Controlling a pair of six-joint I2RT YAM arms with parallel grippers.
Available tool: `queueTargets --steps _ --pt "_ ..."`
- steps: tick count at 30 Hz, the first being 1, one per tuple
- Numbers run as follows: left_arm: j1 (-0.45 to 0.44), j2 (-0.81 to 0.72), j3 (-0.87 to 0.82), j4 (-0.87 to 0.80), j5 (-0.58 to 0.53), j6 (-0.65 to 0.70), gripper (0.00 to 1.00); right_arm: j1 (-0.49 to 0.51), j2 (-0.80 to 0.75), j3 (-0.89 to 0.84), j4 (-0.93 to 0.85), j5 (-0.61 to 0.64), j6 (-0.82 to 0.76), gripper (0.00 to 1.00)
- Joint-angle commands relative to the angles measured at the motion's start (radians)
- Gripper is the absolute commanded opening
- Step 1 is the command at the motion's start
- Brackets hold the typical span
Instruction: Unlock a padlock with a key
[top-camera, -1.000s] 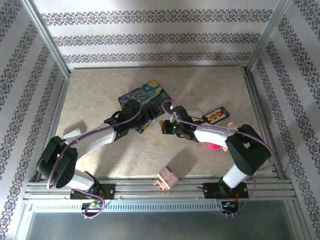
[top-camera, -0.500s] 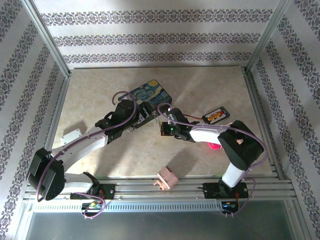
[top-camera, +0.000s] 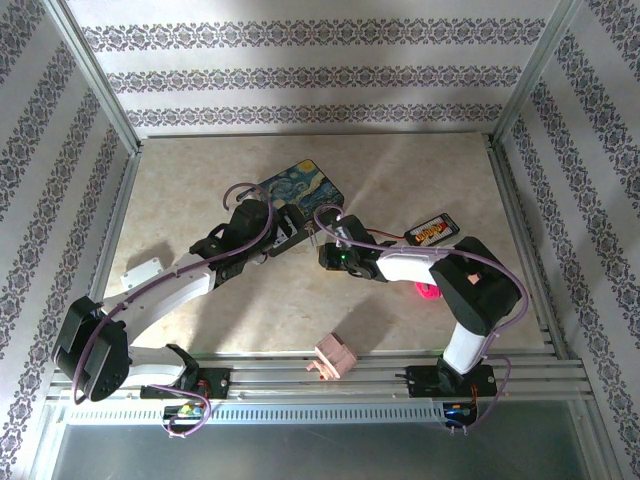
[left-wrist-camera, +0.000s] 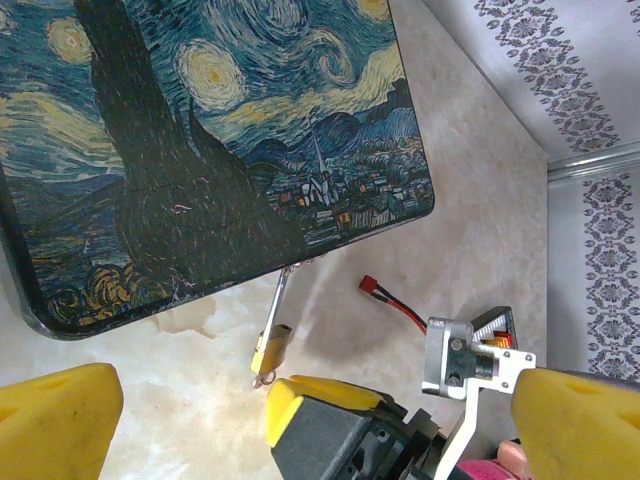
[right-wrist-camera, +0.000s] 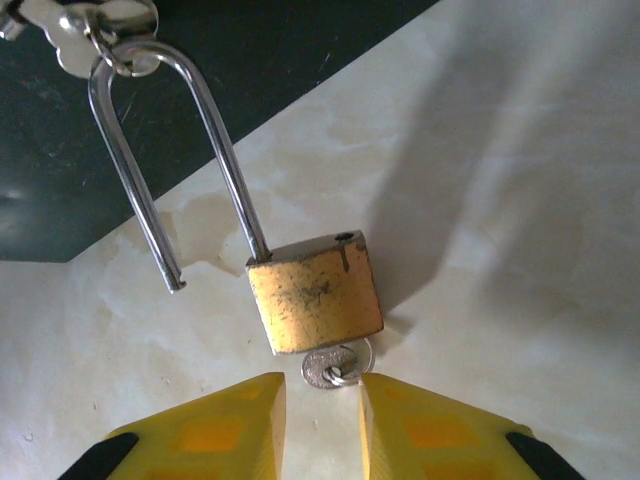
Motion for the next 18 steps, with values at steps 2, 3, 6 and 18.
queueTargets --steps 2,3,6,18 --pt "0.004 -0.022 -0.014 -0.019 -0.015 0.015 0.99 -0.011 0.027 0.044 -0.009 0.026 -0.034 0.30" --pt "0.005 -0.021 -0.014 -0.019 -0.014 0.015 0.99 -0.012 0.031 0.052 -0.024 0.036 -0.046 0.32" --pt "0.009 -0.023 -0.014 -0.018 -0.009 0.014 0.99 -0.011 0.046 0.081 -0.069 0.063 -0.089 0.36" --pt "0.021 -0.019 -0.023 -0.009 0.006 0.004 0.99 0.012 0.095 0.146 -0.135 0.094 -0.192 0.40"
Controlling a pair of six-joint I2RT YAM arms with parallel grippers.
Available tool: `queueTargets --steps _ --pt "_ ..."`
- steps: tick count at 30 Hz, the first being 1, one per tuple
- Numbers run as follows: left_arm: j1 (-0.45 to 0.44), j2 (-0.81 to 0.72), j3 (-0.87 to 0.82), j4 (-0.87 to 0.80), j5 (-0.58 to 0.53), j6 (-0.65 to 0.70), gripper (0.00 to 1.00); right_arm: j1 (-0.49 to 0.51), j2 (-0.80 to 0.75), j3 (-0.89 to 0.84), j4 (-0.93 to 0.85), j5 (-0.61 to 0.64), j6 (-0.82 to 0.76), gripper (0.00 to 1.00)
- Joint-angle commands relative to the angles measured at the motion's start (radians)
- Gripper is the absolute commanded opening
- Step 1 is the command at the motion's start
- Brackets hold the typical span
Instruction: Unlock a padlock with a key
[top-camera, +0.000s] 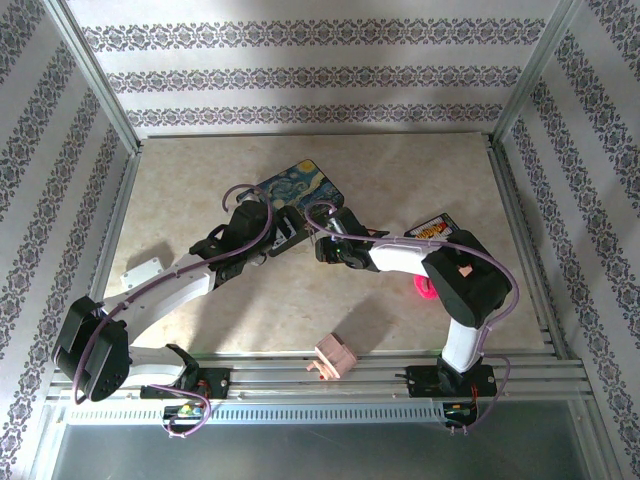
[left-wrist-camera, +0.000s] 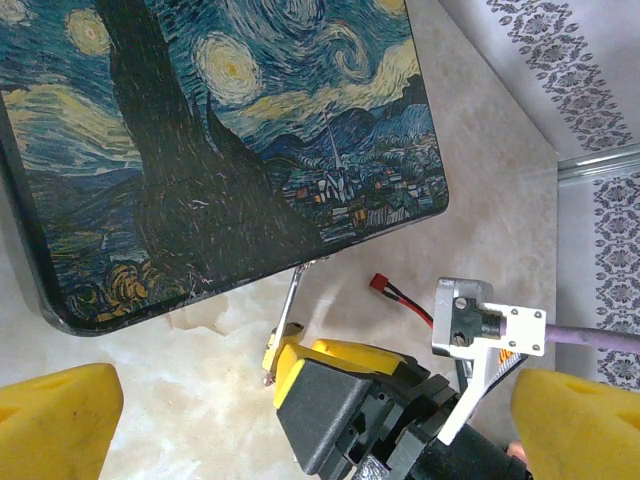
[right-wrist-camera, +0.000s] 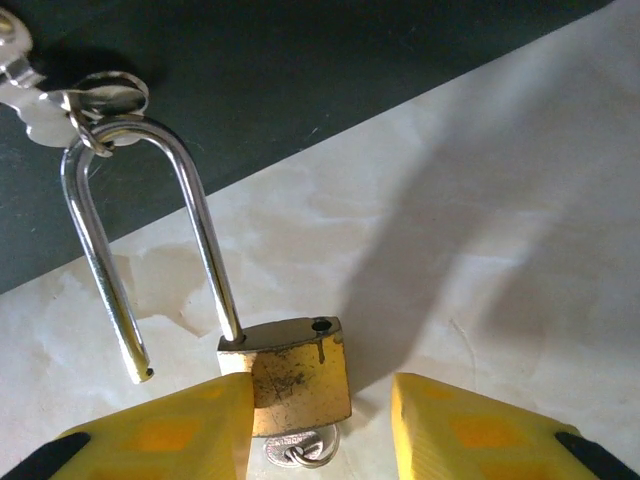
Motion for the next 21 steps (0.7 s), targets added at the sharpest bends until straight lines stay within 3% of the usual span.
queueTargets --steps 1,9,21 --pt "0.013 -0.017 -0.008 -0.010 -0.001 0.004 0.99 0.018 0.030 0.026 -0.027 0.014 -0.049 0.40" --pt "0.014 0.012 0.029 -0.071 -0.048 0.049 0.99 0.031 0.042 0.024 -0.009 -0.006 -0.072 0.42" --pt "0.022 0.078 0.123 -0.211 -0.252 0.206 0.99 0.039 0.059 0.041 -0.025 0.041 -0.062 0.46"
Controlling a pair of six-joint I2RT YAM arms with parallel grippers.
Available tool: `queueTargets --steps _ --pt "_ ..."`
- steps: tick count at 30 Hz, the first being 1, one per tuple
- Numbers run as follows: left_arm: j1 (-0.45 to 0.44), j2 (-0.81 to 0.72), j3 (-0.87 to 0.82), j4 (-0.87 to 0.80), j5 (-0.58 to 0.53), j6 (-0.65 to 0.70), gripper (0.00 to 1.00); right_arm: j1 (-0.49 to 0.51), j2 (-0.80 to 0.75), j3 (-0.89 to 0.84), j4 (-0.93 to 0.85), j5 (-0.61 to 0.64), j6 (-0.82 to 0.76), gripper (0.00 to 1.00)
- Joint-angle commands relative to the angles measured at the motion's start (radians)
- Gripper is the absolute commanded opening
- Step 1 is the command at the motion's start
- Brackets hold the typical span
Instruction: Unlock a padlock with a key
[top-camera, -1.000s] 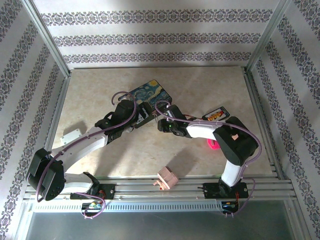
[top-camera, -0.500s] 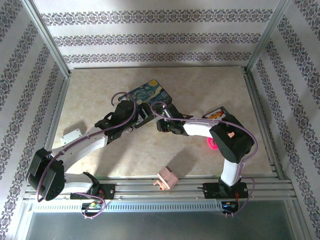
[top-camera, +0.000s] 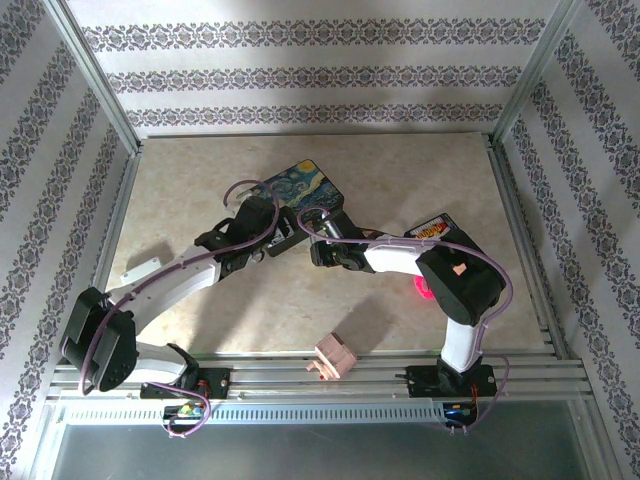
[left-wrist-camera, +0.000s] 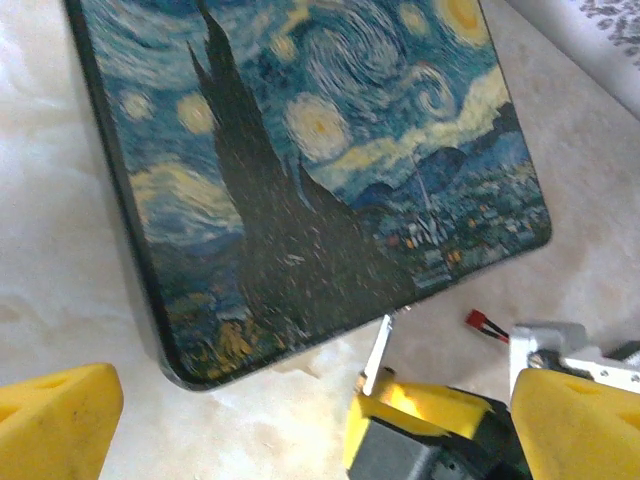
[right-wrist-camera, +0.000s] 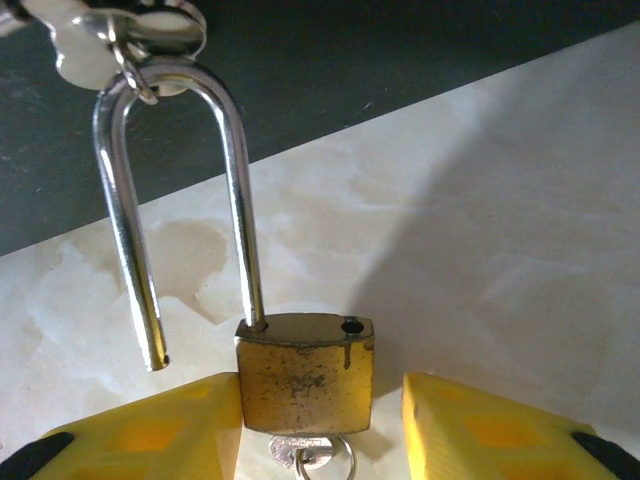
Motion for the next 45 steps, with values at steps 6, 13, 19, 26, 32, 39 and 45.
queueTargets --steps 6,13,19,26,32,39,45 --pt "0.024 0.042 0.083 -0.110 -0.210 0.150 0.99 0.038 0.049 0.056 -0.051 0.085 -0.019 0.46" --pt "0.032 0.112 0.135 -0.134 -0.277 0.218 0.99 0.045 0.072 0.070 -0.059 0.117 -0.019 0.46" --pt "0.041 0.198 0.185 -0.160 -0.300 0.239 0.99 0.043 0.088 0.074 -0.056 0.119 -0.020 0.39" --pt "0.050 0.284 0.223 -0.174 -0.372 0.281 0.99 0.041 0.075 0.052 -0.041 0.112 -0.028 0.25" --pt "0.049 0.344 0.261 -0.219 -0.407 0.311 0.99 0.036 0.066 0.039 -0.021 0.094 -0.015 0.11" --pt "0.050 0.345 0.221 -0.198 -0.356 0.311 0.99 0.020 0.043 0.012 0.014 0.079 0.053 0.03" --pt "0.049 0.327 0.177 -0.179 -0.312 0.300 0.99 -0.005 0.015 -0.038 0.090 0.041 0.114 0.00"
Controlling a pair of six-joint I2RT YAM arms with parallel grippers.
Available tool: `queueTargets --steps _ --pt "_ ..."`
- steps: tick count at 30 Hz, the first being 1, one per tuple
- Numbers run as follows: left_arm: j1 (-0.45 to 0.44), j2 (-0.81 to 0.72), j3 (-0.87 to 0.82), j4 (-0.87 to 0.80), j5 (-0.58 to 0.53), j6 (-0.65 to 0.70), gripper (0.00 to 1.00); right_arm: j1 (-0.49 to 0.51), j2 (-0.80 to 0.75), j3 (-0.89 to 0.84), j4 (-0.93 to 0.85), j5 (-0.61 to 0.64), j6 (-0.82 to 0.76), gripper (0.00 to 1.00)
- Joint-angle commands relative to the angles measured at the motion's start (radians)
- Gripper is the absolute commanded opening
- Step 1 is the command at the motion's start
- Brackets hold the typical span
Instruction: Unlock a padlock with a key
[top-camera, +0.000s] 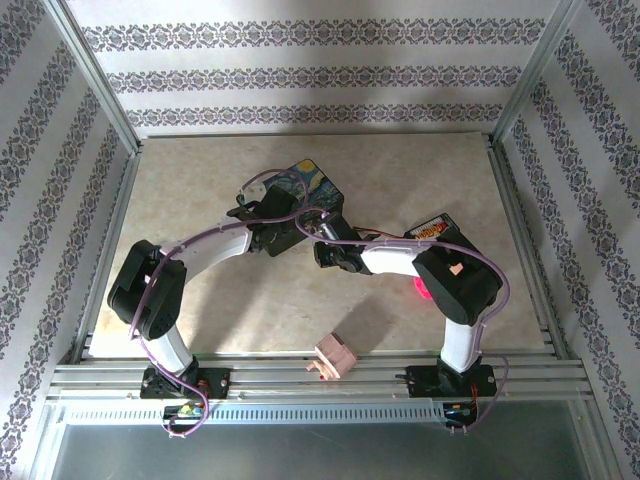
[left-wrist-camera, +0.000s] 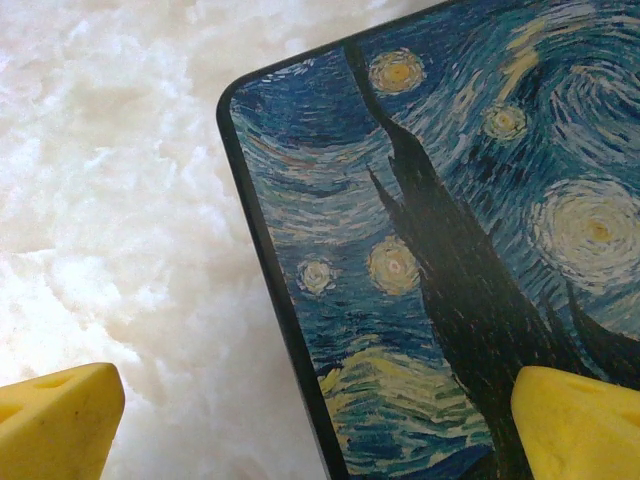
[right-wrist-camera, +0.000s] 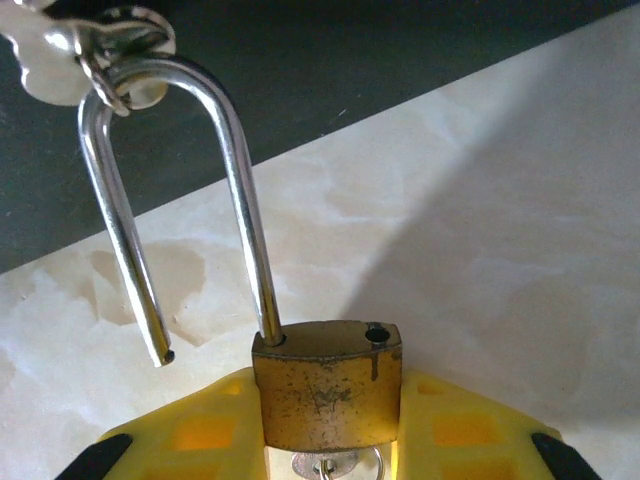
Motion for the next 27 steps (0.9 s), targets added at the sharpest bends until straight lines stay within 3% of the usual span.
queueTargets --steps 1,13,27 --pt "0.012 -0.016 -0.039 -0.013 0.035 0.008 0.99 -0.019 0.004 -0.039 0.079 -0.036 0.068 0.00" --pt "0.000 -0.065 -0.122 0.032 0.139 -0.046 1.00 -0.033 0.014 -0.045 0.150 -0.106 0.211 0.00" --pt "-0.006 -0.089 -0.153 0.044 0.159 -0.077 1.00 -0.065 0.000 -0.073 0.230 -0.141 0.330 0.00"
